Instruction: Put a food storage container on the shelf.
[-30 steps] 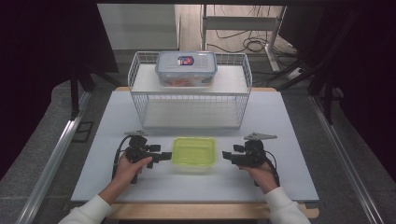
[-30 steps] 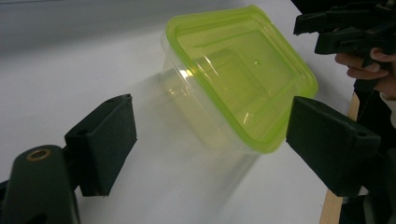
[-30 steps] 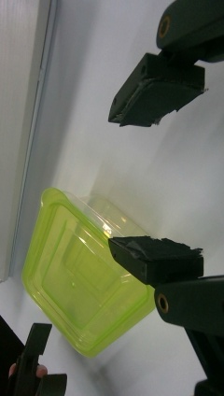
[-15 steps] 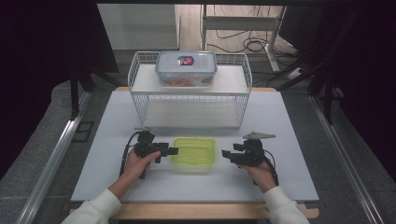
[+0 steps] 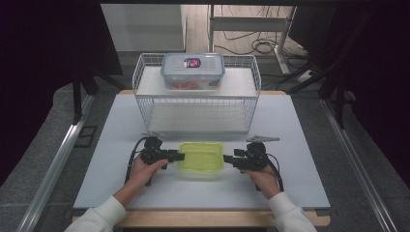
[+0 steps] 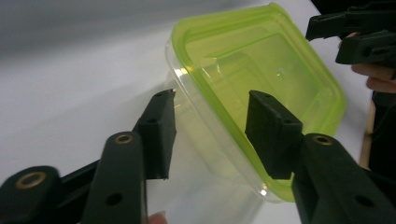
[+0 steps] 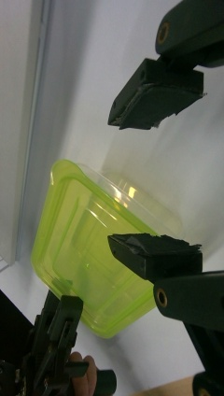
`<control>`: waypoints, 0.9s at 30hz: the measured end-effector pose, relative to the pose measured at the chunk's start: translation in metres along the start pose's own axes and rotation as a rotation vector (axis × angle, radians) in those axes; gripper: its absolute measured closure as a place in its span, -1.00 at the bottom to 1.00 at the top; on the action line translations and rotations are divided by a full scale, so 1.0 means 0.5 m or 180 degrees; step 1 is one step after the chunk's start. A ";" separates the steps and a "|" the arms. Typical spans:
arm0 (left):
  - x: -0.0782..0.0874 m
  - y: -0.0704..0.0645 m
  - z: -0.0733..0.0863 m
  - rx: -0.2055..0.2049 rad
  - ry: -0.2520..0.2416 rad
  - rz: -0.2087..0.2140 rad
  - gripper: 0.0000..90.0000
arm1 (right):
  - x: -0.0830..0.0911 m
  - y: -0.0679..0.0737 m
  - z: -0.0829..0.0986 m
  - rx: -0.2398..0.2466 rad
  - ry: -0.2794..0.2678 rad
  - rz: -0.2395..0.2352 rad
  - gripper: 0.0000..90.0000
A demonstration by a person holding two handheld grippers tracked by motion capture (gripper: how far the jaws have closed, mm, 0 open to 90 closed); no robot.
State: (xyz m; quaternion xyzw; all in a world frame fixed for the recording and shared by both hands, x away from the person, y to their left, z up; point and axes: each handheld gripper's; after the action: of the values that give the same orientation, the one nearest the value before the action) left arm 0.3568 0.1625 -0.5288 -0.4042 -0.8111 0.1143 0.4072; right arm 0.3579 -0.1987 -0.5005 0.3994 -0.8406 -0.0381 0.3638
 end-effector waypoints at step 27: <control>0.003 -0.001 0.004 0.0002 -0.0030 0.0141 0.45 | -0.054 -0.004 -0.003 -0.0353 0.0159 -0.0419 0.45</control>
State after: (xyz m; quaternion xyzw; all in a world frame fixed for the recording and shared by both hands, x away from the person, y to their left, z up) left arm 0.3542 0.1637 -0.5289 -0.4214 -0.8038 0.1255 0.4008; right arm 0.3712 -0.1810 -0.5157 0.4339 -0.7999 -0.0985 0.4028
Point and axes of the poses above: each handheld gripper's, and its own axes: x roughly backward along the jaws, z roughly out of its underside, y roughly to its left, and after that the axes turned 1 degree about -z, right-handed
